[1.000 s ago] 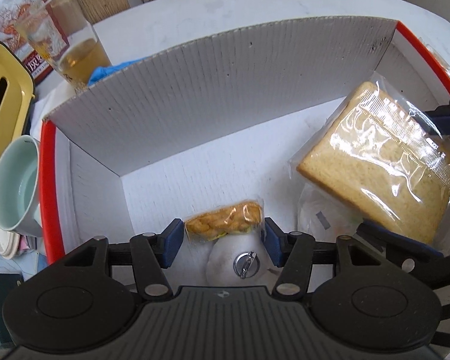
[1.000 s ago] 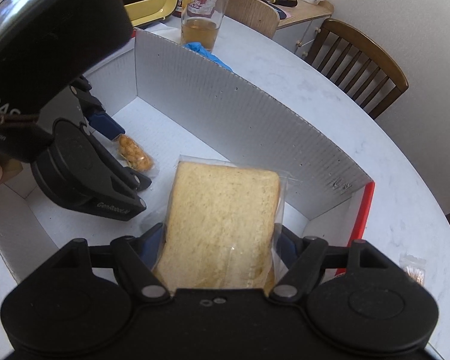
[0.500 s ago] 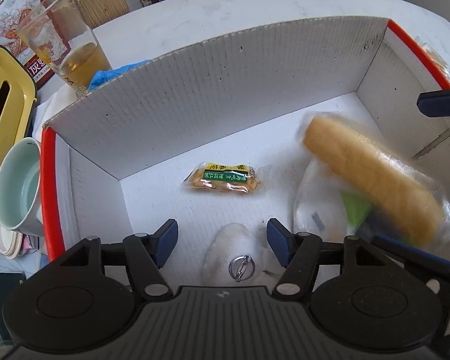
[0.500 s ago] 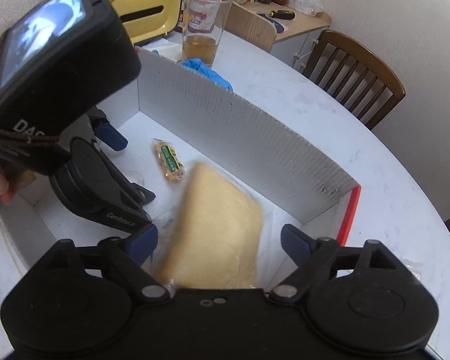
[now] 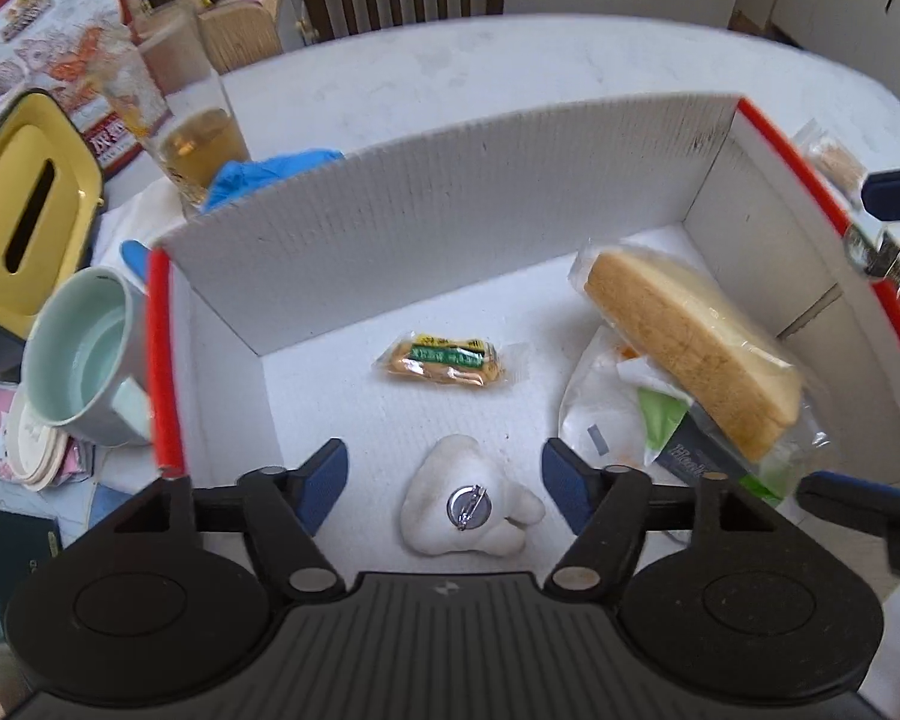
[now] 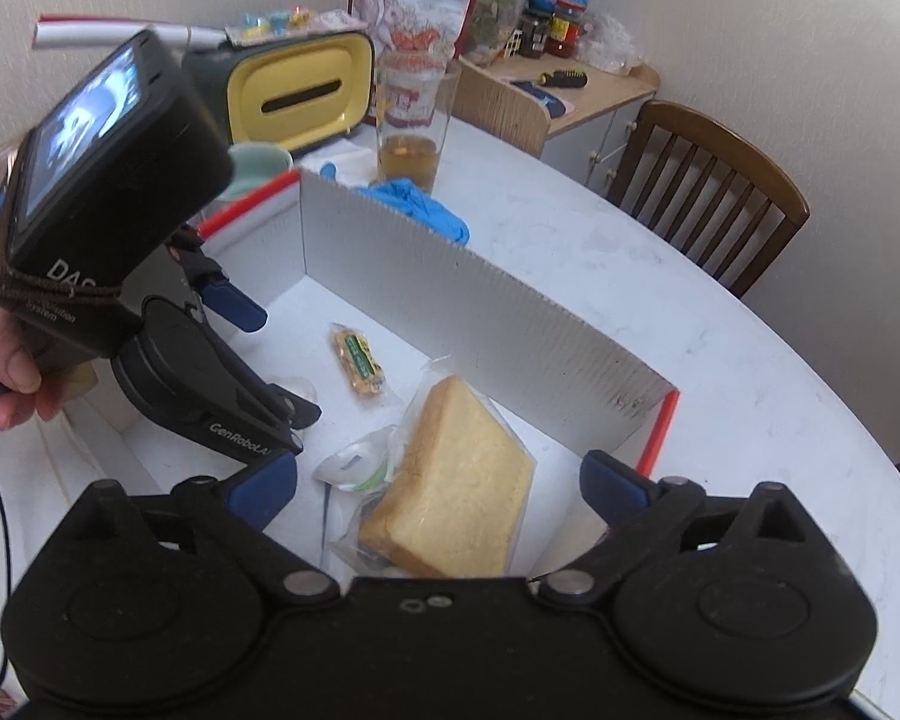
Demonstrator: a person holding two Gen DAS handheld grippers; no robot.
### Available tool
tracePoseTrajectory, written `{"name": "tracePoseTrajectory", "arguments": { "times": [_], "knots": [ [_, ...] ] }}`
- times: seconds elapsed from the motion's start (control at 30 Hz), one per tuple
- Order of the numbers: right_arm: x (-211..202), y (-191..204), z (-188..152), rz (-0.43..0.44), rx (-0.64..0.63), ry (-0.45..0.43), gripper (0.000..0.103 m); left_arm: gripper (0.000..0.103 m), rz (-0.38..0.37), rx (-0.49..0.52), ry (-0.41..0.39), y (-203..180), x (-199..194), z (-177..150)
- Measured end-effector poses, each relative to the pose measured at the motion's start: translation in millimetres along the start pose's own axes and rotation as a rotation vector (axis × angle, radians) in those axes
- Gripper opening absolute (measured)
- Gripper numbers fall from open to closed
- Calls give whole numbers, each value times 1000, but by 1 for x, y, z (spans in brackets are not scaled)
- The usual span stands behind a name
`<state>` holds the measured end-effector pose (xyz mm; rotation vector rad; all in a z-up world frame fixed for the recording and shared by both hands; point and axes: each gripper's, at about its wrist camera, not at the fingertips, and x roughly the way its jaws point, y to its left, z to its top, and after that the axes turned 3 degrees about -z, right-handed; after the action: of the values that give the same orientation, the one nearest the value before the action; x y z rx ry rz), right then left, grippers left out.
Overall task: Organize objects
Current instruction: 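Carry bread and snack bar into the red box and open both grippers, then withdraw both grippers from the box toward the remaining items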
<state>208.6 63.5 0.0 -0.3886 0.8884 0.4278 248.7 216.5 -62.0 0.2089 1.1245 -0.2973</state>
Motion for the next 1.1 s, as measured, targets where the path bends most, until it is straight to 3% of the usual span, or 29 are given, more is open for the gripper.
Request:
{"name": "tracePoseTrajectory", "arguments": {
  "times": [0.23, 0.6, 0.67, 0.93, 1.0, 1.1],
  "knots": [
    [-26, -5, -8, 44, 18, -51, 102, 74, 14, -60, -80, 1, -29, -7],
    [-76, -22, -26, 116, 41, -149, 102, 80, -44, -154, -191, -11, -72, -29],
    [-85, -27, -31, 126, 48, -166, 102, 89, -48, -168, -209, -16, -79, -32],
    [-117, -58, -62, 129, 88, -220, 103, 93, -86, -239, -272, -42, -100, -45],
    [-125, -67, -72, 121, 96, -231, 103, 102, -91, -263, -288, -50, -104, -48],
    [-134, -82, -88, 105, 103, -244, 103, 103, -86, -275, -330, -66, -109, -55]
  ]
}}
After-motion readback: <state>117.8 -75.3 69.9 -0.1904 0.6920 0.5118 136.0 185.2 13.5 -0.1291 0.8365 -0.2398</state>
